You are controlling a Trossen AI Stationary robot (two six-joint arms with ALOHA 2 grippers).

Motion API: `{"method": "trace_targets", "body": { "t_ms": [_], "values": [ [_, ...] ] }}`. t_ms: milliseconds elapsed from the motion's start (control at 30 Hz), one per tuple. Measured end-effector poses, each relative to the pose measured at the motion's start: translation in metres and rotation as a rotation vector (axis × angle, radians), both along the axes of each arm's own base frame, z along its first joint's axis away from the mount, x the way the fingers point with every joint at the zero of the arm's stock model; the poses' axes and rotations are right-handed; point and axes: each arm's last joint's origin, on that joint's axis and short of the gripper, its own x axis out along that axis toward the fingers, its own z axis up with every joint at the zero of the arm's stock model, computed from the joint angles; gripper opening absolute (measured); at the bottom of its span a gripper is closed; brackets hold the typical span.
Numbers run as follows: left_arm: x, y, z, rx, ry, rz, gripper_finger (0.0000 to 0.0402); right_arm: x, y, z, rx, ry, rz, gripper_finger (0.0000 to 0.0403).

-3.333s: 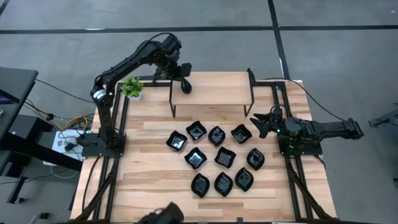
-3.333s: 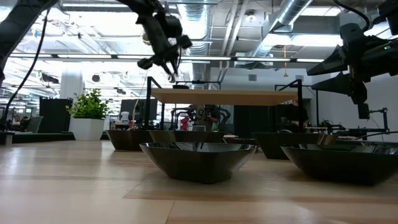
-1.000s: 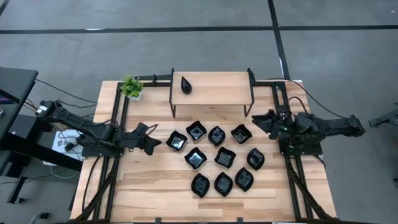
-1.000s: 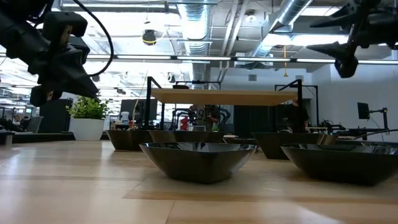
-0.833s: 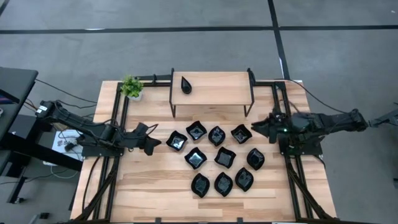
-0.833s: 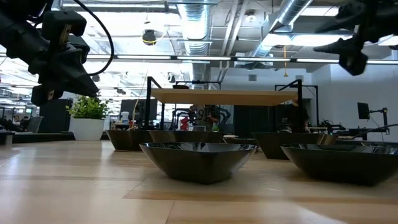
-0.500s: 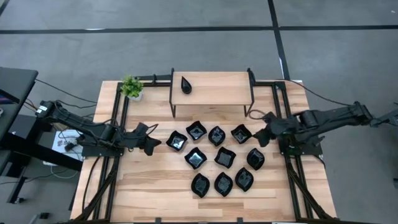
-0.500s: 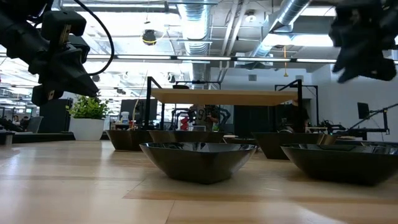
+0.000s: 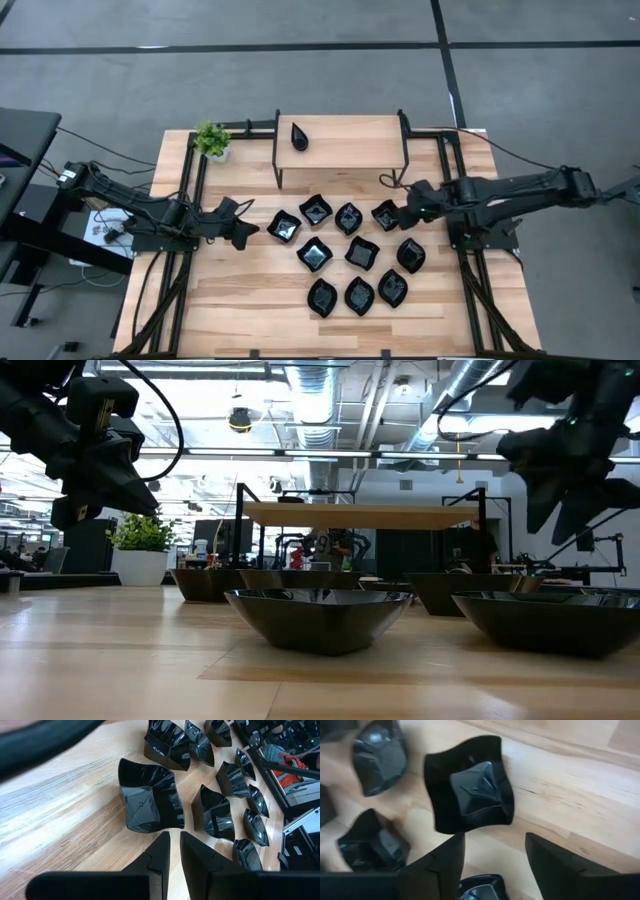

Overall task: Pick & Place Mini shaped plates
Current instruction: Put the distorted square plate on the shelf

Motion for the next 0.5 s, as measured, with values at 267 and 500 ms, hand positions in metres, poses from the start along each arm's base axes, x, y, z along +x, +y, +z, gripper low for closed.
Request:
{"method": "trace_targets", "body": {
  "t_ms": [267, 500],
  "values": [
    [0.000, 0.000, 0.000, 0.000, 0.000, 0.000, 0.0044, 0.010, -0.008, -0.014, -0.009, 0.115, -0.014, 0.0229],
    [0.000, 0.000, 0.000, 0.001, 0.000, -0.001, 0.0044, 0.024, -0.012, -0.026, -0.016, 0.159, -0.005, 0.0223]
  ]
}}
